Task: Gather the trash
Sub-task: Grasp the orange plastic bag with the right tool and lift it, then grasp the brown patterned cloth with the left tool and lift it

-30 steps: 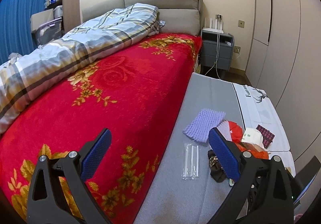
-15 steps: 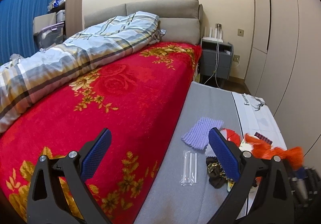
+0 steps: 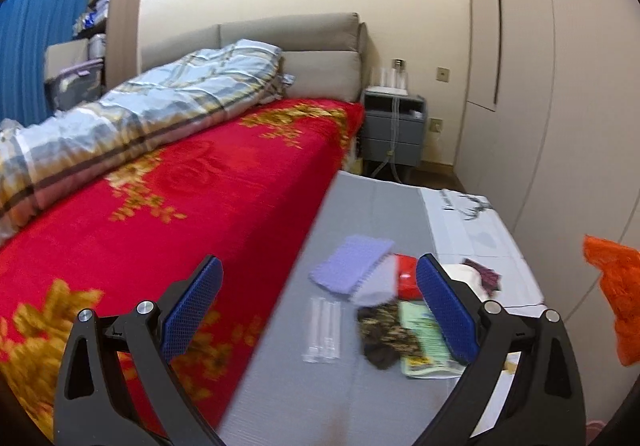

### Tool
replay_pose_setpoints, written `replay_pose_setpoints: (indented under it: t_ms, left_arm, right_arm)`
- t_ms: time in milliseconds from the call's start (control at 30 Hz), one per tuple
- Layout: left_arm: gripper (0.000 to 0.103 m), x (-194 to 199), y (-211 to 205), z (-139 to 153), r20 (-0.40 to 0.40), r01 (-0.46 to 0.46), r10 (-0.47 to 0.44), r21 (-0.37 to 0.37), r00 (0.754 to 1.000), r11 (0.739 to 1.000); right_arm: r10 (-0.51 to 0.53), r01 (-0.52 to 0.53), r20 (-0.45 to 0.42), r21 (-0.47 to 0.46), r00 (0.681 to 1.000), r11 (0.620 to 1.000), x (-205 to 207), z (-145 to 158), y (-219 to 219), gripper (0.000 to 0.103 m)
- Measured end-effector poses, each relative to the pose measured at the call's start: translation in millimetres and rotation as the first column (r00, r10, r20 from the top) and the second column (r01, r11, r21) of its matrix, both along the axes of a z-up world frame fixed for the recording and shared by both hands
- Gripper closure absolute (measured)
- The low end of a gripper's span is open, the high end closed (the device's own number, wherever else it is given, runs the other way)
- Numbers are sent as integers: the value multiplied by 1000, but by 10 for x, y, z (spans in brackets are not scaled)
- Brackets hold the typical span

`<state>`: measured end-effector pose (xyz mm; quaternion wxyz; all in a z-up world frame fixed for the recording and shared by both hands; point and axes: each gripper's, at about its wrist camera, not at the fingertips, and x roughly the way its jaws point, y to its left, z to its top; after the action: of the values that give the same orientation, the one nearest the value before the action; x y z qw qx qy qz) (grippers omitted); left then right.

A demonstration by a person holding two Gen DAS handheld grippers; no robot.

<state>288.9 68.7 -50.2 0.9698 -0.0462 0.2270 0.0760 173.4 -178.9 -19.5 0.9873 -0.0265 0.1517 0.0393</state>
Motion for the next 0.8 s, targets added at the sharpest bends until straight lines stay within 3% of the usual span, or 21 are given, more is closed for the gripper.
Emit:
replay_pose_setpoints:
  t_ms: [233, 367, 667, 800]
  left_arm:
    - [9, 209, -415, -374, -26, 58, -57, 40, 998, 998]
    - [9, 359, -542, -634, -64, 85, -82, 37, 995, 996]
    - [9, 733, -475, -1225, -169, 56, -55, 1, 984, 998]
    - [10, 825, -374, -1345, -183, 26, -28, -16, 983, 1000]
  right_arm:
    - [-114, 114, -62, 5, 992, 993, -336, -213, -638, 79]
    - [-155, 162, -112, 60, 982, 985, -247, -377, -928, 79]
    - [-143, 161, -170, 97, 975, 982, -43, -597, -1090, 79]
    - [-141, 164, -190, 110, 972, 980, 8, -651, -1124, 79]
